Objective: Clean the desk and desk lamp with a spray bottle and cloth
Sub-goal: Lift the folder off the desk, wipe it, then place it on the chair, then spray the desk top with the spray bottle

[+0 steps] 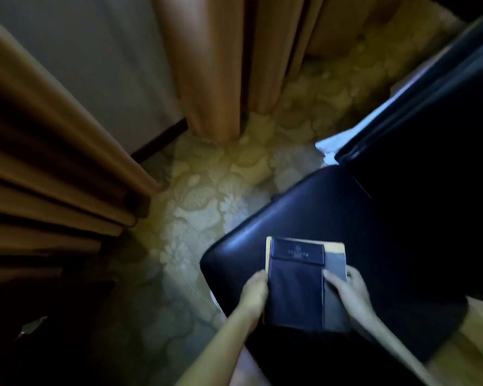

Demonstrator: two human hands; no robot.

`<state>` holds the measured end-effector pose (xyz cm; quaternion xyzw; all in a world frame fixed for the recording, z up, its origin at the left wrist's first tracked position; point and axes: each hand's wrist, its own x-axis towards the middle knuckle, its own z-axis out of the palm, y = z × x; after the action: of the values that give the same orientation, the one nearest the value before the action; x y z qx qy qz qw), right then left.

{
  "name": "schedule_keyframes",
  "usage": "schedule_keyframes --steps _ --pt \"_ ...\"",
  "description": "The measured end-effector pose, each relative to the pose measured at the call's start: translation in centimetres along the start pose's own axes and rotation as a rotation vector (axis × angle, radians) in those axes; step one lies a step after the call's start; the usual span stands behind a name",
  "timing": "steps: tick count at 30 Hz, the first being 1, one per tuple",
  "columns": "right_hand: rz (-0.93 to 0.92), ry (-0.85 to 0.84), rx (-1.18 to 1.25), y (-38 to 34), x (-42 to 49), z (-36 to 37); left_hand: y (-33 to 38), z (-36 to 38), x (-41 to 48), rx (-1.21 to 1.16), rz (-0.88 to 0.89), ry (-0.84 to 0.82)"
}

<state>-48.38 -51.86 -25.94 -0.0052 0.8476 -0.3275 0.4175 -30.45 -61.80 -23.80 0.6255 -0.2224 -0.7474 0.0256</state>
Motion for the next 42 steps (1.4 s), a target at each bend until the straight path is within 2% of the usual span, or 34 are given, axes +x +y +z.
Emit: schedule_keyframes --steps 5,7,11,14,18,23,29,35,38,42 --pt "-0.015 0.031 -0.022 0.6 1.1 -1.1 -2.1 2.2 3.8 0.268 0.081 0.002" --pt "0.044 0.046 -0.055 2.1 0.9 -2.2 -2.1 2.9 3.9 0.356 0.157 0.055" --pt "0.013 0.111 -0.122 1.9 1.3 -2.8 -2.3 3.9 2.7 0.573 0.289 0.191" --pt "-0.006 0.144 -0.158 1.2 -0.2 -3.5 -1.9 3.9 0.9 0.674 0.286 0.247" --pt "-0.144 0.075 -0.296 -1.2 -3.9 -2.7 -0.6 2.0 -3.1 0.802 0.356 0.282" --pt "-0.434 -0.11 -0.684 -4.9 -10.5 0.9 1.3 -2.6 -10.7 1.014 0.505 0.409" --pt "-0.856 -0.283 -1.063 -11.1 -22.2 7.0 1.5 -11.3 -22.7 0.986 0.558 0.716" --pt "-1.333 -0.527 -1.152 -14.9 -37.2 14.6 -3.6 -21.2 -34.8 0.641 0.507 1.054" --pt "-1.569 -0.672 -1.182 -13.8 -45.0 17.8 -8.4 -24.8 -39.8 0.459 0.444 1.182" --pt "-1.862 -0.837 -1.241 -9.6 -53.5 20.7 -15.4 -27.9 -44.6 0.264 0.251 1.309"
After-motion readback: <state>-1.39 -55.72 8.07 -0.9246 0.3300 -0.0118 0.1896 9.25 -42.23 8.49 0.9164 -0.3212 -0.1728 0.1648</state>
